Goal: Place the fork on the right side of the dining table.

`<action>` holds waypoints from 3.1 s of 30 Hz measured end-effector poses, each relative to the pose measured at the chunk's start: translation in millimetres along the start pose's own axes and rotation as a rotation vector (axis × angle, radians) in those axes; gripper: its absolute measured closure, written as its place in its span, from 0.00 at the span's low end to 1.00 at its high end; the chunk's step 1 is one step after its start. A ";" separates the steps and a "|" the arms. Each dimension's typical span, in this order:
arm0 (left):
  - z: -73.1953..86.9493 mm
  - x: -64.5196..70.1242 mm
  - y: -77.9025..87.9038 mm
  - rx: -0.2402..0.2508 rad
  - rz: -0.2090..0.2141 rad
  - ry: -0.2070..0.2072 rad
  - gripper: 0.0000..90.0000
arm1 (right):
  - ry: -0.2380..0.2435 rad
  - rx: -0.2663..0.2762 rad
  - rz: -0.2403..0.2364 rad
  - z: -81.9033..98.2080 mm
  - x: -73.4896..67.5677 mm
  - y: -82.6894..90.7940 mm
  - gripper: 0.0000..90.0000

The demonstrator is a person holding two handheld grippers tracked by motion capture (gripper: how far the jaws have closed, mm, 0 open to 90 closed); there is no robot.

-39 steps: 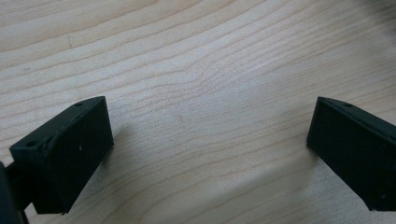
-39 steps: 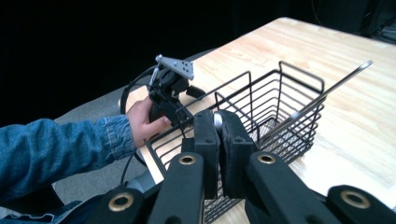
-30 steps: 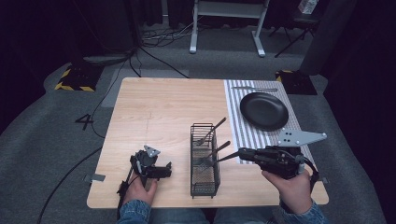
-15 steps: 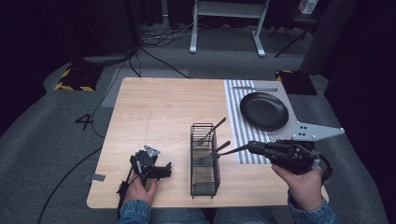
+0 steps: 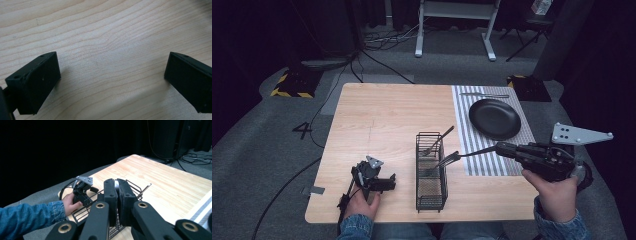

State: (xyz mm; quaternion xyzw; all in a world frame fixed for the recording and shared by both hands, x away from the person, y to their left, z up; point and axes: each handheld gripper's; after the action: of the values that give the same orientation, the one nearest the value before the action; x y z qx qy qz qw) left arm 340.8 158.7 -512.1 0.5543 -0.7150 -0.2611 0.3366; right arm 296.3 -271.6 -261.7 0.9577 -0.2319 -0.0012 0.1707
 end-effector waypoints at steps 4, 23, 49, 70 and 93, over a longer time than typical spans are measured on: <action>0.0 0.0 0.0 0.000 0.000 -0.001 0.00 | -0.005 0.012 0.016 -0.9 4.6 8.1 0.97; 0.1 0.1 0.0 0.001 0.000 0.001 0.00 | -0.067 0.039 0.113 0.8 40.6 44.1 0.97; 0.0 0.0 -0.1 0.001 -0.001 0.000 0.00 | -0.246 0.039 0.254 39.3 117.8 64.5 0.97; 0.0 0.0 0.0 0.001 -0.001 0.000 0.00 | -0.310 -0.046 0.296 75.8 157.7 36.1 0.97; 0.0 0.0 0.0 0.001 -0.001 0.000 0.00 | -0.366 -0.161 0.304 112.0 170.2 -1.2 0.97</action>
State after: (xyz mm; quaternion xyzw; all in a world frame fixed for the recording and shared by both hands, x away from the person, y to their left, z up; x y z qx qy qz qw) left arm 340.8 158.7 -512.1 0.5547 -0.7150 -0.2610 0.3362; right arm 439.7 -382.8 -354.5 0.8789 -0.3993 -0.1675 0.1999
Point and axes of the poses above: each handheld gripper's, and its own axes: y roughly backward along the jaws, z roughly out of its underside, x roughly to its right, and after that the axes turned 14 degrees about y, right-handed
